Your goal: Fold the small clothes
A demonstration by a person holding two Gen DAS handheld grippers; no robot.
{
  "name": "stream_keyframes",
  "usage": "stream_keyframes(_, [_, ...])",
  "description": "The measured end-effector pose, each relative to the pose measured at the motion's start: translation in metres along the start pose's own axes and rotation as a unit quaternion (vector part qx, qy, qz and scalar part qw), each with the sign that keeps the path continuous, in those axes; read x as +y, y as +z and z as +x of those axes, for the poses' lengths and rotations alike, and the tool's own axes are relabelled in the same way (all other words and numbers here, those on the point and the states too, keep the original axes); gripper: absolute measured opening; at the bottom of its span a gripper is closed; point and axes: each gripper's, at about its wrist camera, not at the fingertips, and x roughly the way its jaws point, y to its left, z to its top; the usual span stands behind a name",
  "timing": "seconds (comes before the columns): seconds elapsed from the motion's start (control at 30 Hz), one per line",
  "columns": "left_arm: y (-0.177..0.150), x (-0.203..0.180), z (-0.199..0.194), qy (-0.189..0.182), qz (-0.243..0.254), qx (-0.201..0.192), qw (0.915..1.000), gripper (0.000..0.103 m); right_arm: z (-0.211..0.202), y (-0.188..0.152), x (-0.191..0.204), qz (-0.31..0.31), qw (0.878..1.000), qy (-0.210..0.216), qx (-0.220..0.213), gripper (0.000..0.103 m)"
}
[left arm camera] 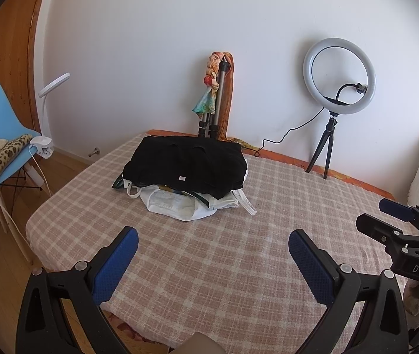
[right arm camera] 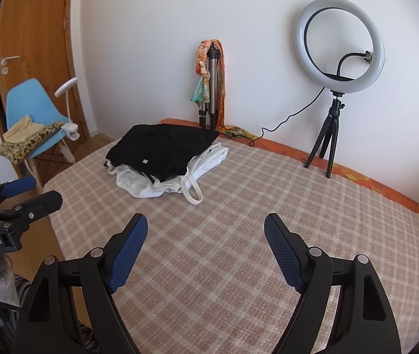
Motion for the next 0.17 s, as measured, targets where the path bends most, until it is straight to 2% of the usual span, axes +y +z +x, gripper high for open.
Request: stream_keyframes(0.17, [0.0002, -0.0017, -0.0007, -0.002, 0.005, -0.003, 1.0000, 0.103, 0.0001, -0.0017, 0.0017, -0.001, 1.000, 0.002, 0.002, 0.082])
